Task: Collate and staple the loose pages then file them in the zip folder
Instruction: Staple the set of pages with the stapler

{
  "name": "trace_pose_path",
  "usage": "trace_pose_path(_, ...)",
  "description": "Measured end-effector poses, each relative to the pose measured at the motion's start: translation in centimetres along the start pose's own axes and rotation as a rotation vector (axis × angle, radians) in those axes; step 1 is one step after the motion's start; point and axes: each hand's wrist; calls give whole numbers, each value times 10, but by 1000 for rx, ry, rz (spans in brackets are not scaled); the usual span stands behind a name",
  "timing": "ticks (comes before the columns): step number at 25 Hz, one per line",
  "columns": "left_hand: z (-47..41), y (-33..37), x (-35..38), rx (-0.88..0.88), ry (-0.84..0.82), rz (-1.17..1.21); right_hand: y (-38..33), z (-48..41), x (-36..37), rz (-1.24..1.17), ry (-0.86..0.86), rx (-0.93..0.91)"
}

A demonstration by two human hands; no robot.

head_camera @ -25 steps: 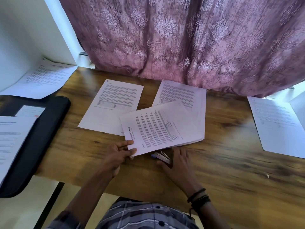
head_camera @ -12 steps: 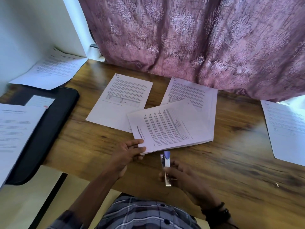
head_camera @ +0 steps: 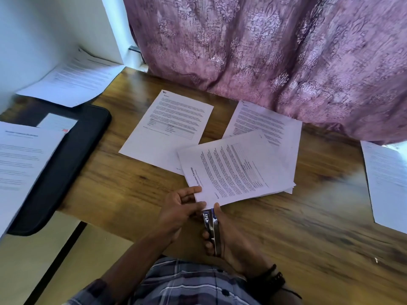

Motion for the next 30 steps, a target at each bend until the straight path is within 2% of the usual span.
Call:
trace_pose_path(8, -4, -2, 4, 13, 53, -58, 2, -11, -4, -27, 82, -3)
trace_pose_path(24, 3, -2, 8, 19, 43, -127, -16, -8, -6, -85, 64, -202)
trace_pose_path(30, 7, 1, 10, 28, 45, -118, -16, -15, -9, -96, 144, -267)
Point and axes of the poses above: each hand's wrist, its own z-axis away from the middle knuckle, its own x-axis out of the palm, y = z × x, and after that the axes turned 4 degrees about x, right-handed
